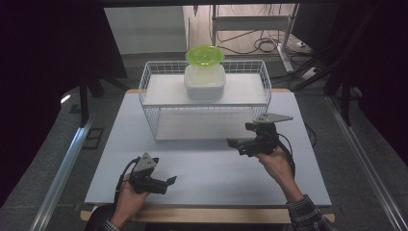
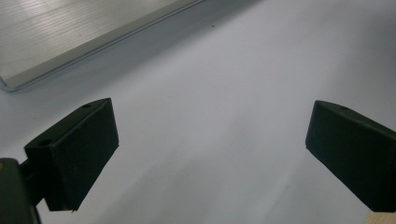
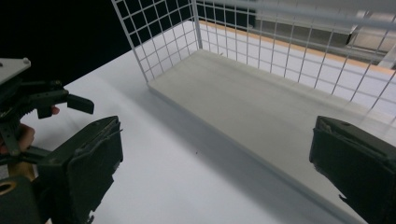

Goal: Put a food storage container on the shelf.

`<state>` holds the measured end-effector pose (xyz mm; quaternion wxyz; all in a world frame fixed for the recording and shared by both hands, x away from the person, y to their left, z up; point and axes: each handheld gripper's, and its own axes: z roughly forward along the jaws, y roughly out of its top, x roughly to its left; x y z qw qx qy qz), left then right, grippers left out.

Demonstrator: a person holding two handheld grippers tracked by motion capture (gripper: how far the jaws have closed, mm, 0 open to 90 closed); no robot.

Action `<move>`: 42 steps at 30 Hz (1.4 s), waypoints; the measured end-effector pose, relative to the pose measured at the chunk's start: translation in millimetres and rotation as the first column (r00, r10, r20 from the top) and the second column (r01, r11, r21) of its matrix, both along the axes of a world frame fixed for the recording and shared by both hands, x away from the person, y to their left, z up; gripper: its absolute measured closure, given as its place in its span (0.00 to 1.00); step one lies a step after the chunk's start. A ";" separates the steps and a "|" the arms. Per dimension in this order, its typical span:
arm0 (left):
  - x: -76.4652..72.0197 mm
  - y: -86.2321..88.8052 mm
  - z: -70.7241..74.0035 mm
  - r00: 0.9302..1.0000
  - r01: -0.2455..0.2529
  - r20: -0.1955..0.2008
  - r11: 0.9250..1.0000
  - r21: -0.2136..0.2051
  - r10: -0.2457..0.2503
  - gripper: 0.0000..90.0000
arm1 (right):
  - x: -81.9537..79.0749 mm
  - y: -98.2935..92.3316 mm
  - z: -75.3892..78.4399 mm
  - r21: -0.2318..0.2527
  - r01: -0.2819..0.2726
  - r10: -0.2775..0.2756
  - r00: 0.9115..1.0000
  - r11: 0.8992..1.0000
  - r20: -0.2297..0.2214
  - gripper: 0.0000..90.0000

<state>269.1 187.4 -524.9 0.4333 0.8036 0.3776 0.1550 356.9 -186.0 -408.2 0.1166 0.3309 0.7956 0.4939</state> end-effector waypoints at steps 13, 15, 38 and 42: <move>-0.2 -0.2 -0.1 1.000 0.007 -0.001 1.000 0.001 -0.007 0.03 | -18.3 -2.5 -28.6 -0.065 0.015 -0.014 1.000 0.998 0.017 0.01; -0.1 -0.3 -0.3 1.000 0.008 -0.004 1.000 0.000 -0.008 0.03 | -20.6 -3.2 -33.3 -0.076 0.019 -0.018 1.000 0.997 0.016 0.01; -0.2 -1.3 -1.6 1.000 0.025 -0.004 1.000 0.001 -0.025 0.03 | -28.3 -16.2 -101.0 -0.230 0.028 -0.041 0.998 0.973 -0.053 0.01; 0.4 -1.7 -1.4 1.000 0.028 -0.002 1.000 0.004 -0.028 0.03 | -27.1 -14.4 -105.7 -0.251 0.028 -0.046 0.997 0.968 -0.069 0.01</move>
